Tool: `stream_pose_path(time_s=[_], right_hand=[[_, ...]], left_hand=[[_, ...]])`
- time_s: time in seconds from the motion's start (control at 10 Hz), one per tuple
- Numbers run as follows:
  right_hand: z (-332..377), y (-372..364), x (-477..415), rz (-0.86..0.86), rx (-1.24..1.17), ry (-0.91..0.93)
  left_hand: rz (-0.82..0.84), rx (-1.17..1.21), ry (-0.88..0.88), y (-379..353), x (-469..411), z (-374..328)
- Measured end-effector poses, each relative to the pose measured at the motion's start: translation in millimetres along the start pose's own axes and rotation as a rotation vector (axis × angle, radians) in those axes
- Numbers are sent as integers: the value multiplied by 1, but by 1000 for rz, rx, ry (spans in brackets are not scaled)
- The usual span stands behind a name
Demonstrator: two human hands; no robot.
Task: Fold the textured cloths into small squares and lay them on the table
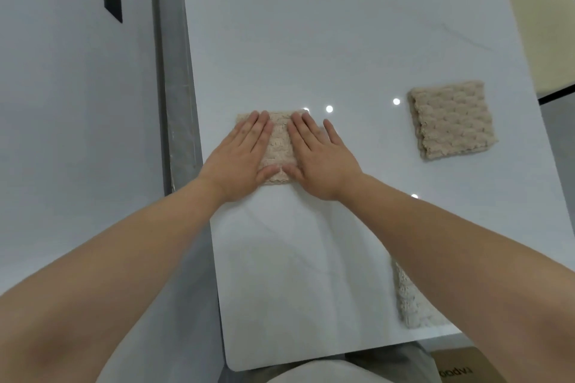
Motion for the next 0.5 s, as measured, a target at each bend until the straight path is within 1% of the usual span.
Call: stream_pose_path(time_s=[0.1, 0.2, 0.3, 0.4, 0.5], right_hand=[[-17, -7, -3, 67, 39, 54], [-22, -7, -3, 71, 52, 68], [-20, -10, -4, 107, 82, 63], [-15, 2, -9, 168, 55, 40], [-16, 22, -2, 112, -92, -17]], left_hand=[[7, -10, -60, -8, 3, 10], [16, -30, -35, -8, 7, 12], [42, 14, 28, -14, 9, 10], [145, 77, 79, 1, 2, 8], [113, 30, 92, 24, -1, -7]])
Point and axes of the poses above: each hand's wrist, its own x-axis away from the middle knuckle, its own y-axis out of the back of the hand, z = x × y, the point moved 4 cm from there along -x, towards the middle knuckle, and after that the axes turned 8 degrees about -z, right-handed, at the moved point
